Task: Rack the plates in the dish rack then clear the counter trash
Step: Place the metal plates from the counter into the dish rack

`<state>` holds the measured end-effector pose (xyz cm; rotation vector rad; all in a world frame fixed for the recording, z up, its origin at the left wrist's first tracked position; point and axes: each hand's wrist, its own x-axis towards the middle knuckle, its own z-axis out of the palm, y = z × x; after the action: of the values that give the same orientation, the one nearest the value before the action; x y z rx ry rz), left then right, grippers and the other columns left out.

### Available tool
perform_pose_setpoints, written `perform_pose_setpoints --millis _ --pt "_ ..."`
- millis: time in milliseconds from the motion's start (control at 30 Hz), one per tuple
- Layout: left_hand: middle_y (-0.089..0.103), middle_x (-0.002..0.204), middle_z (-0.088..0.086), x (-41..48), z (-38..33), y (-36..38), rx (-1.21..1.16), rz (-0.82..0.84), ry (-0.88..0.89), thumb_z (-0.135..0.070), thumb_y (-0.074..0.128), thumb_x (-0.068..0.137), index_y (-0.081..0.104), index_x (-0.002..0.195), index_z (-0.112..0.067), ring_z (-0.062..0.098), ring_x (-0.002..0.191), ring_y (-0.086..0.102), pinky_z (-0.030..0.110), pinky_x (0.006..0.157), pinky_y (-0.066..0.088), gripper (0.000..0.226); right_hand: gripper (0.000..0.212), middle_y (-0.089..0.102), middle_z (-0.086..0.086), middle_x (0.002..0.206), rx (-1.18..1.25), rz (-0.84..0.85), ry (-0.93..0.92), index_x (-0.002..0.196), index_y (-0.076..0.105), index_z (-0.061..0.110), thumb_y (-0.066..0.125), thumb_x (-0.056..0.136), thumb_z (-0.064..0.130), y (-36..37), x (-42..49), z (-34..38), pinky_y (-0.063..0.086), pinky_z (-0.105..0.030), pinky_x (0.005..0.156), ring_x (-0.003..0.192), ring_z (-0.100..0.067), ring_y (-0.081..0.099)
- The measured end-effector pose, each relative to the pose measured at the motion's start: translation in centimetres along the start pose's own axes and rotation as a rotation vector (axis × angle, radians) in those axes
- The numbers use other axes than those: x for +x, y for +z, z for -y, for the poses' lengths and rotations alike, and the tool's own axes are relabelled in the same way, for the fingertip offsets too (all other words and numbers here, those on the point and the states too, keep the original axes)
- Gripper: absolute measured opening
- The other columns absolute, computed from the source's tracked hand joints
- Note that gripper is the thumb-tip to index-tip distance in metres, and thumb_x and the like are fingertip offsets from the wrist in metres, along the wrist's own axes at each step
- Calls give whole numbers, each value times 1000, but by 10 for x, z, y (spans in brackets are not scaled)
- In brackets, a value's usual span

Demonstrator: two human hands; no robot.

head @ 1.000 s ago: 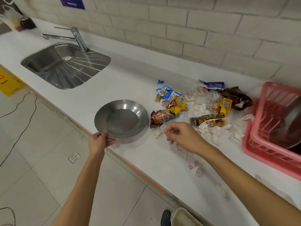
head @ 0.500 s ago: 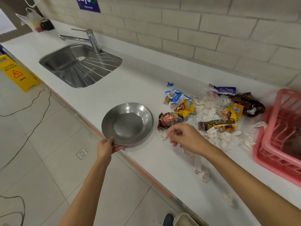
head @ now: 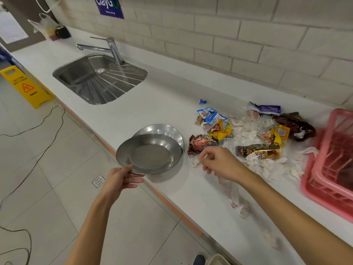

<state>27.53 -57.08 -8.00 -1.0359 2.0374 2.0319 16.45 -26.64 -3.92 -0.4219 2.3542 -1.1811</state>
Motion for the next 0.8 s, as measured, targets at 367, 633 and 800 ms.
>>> perform_pose_setpoints --millis 367,633,800 --pt "66 60 28 -29 -53 90 -136 318 180 -10 45 99 74 67 3 25 48 67 25 47 55 45 31 72 -6 94 187 -263 108 116 50 26 59 91 41 -86 -5 4 54 -36 58 74 -24 70" --pt "72 69 17 -26 -71 214 -159 685 164 -27 69 85 62 89 9 23 51 69 26 44 54 37 21 69 -8 83 98 -524 130 102 65 7 58 82 7 -183 -79 -7 49 -24 47 59 -19 63" --pt "74 86 19 -44 -78 303 -89 939 170 -56 89 48 72 91 1 23 60 72 27 47 56 74 30 59 -17 75 -48 -724 186 98 59 -4 56 72 11 -254 -130 0 39 -32 48 51 -23 54"
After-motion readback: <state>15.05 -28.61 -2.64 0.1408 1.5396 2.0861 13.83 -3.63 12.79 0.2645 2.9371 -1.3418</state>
